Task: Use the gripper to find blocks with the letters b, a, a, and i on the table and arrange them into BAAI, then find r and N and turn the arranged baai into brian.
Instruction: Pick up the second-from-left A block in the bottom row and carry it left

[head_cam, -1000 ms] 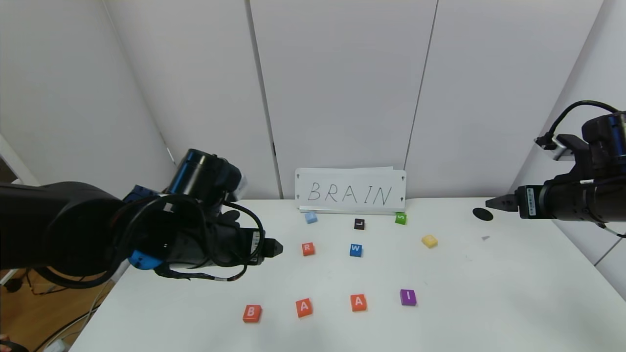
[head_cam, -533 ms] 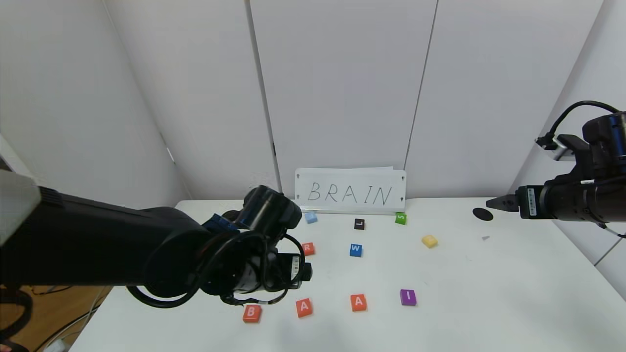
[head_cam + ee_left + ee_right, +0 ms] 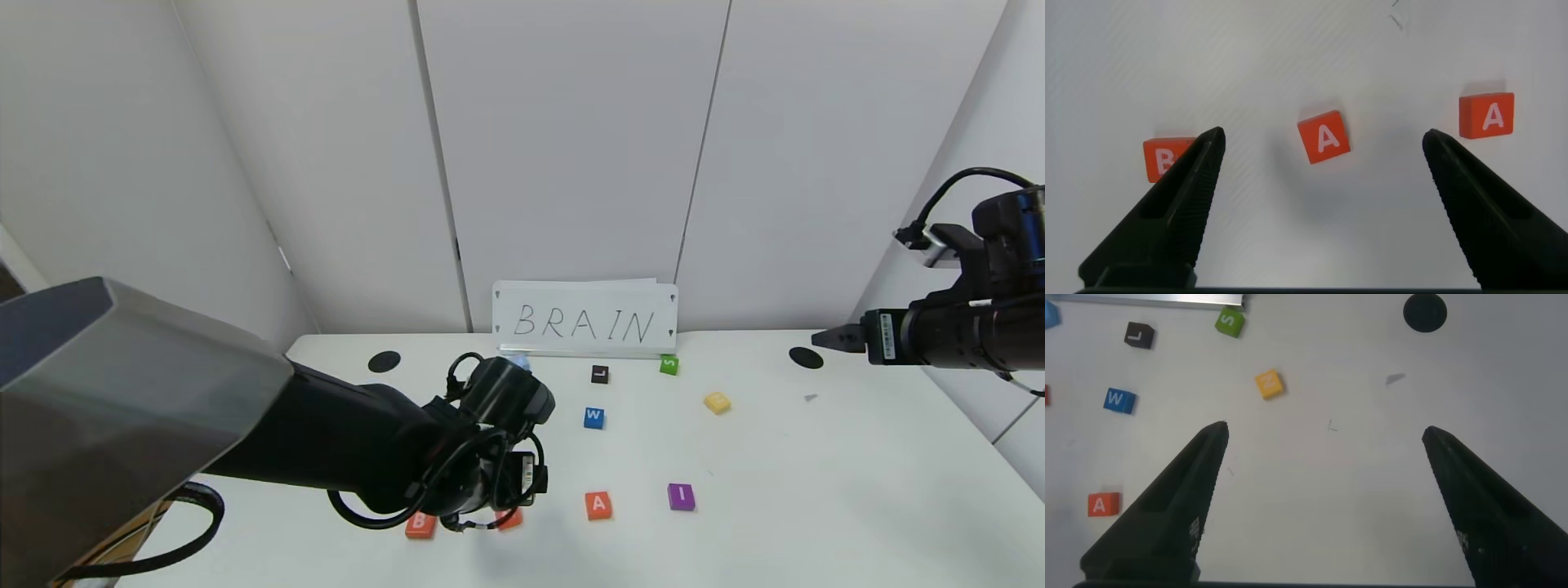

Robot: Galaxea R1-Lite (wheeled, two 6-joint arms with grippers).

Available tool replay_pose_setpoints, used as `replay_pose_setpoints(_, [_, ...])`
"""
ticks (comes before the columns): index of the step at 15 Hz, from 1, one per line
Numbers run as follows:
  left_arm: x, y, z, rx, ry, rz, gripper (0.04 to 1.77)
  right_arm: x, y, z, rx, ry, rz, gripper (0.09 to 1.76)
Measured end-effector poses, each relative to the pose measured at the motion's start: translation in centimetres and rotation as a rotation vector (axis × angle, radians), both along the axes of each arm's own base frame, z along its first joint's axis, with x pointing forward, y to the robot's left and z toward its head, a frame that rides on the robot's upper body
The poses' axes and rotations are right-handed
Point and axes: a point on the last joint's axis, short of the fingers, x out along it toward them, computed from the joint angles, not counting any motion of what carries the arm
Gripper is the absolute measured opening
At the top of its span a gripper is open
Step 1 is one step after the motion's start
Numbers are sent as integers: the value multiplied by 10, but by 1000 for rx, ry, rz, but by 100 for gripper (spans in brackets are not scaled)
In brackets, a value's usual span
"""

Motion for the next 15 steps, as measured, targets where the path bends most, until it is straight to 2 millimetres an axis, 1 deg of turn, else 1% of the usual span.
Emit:
replay_pose_setpoints(3, [5, -3, -15, 23, 13, 45, 172, 0, 0, 0, 0, -1, 0, 171])
replay_pose_setpoints(7, [6, -6, -31, 45, 48, 45, 172, 0, 0, 0, 0, 0, 0, 171])
replay_pose_setpoints(10, [4, -9, -37, 48, 62, 49, 172, 0, 0, 0, 0, 0, -1, 171])
replay_pose_setpoints(15, [1, -14, -43, 51, 79, 34, 172, 0, 0, 0, 0, -1, -1, 171])
